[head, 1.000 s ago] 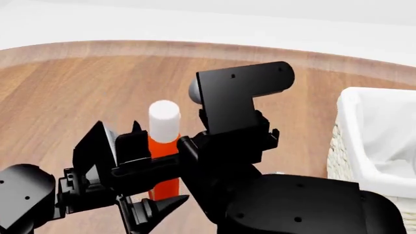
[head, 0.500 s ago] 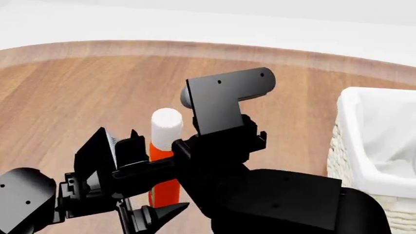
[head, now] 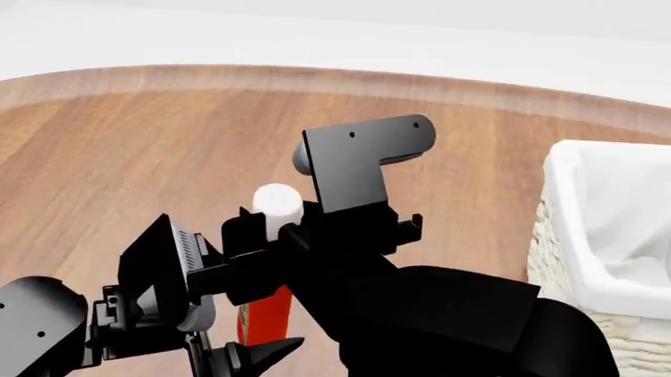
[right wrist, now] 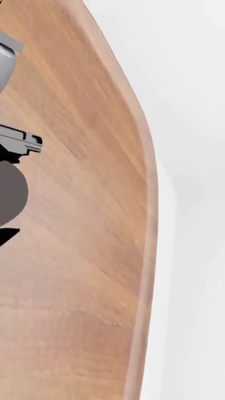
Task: Pick up the ketchup, and put it in the basket.
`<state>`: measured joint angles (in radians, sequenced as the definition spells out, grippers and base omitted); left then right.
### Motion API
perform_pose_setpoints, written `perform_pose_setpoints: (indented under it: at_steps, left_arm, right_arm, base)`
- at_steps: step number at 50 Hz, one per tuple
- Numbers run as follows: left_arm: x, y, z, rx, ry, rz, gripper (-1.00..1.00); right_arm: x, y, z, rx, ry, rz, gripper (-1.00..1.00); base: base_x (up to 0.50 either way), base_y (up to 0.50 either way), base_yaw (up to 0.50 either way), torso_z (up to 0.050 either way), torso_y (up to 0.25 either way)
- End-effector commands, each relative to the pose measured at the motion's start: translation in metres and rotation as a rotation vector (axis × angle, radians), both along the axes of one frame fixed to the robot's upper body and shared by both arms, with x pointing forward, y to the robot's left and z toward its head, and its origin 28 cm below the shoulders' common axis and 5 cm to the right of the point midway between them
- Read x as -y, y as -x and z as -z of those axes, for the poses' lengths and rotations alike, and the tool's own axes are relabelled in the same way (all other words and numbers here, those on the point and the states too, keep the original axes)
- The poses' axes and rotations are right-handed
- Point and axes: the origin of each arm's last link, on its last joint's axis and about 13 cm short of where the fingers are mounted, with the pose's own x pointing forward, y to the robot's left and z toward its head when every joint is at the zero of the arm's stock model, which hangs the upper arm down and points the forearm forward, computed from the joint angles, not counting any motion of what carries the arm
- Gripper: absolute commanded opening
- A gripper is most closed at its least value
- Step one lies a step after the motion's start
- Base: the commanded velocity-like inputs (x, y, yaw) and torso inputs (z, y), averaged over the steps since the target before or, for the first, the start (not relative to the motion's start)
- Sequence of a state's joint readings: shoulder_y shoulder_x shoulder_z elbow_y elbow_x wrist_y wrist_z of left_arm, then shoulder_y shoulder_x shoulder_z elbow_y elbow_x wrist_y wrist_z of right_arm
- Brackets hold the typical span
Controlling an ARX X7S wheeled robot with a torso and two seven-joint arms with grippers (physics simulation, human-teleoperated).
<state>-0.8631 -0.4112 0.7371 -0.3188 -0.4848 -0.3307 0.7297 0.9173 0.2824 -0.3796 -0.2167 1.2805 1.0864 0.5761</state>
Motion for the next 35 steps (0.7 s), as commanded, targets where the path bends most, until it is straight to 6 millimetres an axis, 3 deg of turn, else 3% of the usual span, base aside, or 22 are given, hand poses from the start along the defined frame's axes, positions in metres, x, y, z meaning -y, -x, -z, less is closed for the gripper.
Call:
perform_pose_setpoints:
  at_steps: [1, 18, 19, 35]
  left_arm:
    - [0.0004, 0.0001, -0.0025, -0.002, 0.023, -0.001, -1.00]
    - [0.0014, -0.0006, 0.0011, 0.026, 0.008, -0.020, -1.00]
    - [0.0014, -0.0020, 0.0021, 0.026, 0.001, -0.032, 1.00]
    - [-0.0007, -0.0002, 0.0050, 0.005, 0.016, -0.027, 1.00]
  right_arm:
    - [0.0019, -0.0022, 0.0031, 0.005, 0.023, 0.023, -1.00]
    - [0.0041, -0.0036, 0.0033, 0.014, 0.016, 0.038, -1.00]
    - [0.0045, -0.0041, 0.0032, 0.014, 0.014, 0.041, -1.00]
    - [0.0089, -0.0086, 0.0030, 0.023, 0.011, 0.076, -1.00]
  base:
    - [0.00, 0.00, 0.00, 0.000, 0.000]
    - [0.00, 0.00, 0.00, 0.000, 0.000]
    - [0.00, 0.00, 0.00, 0.000, 0.000]
    - [0.00, 0.00, 0.00, 0.001, 0.001]
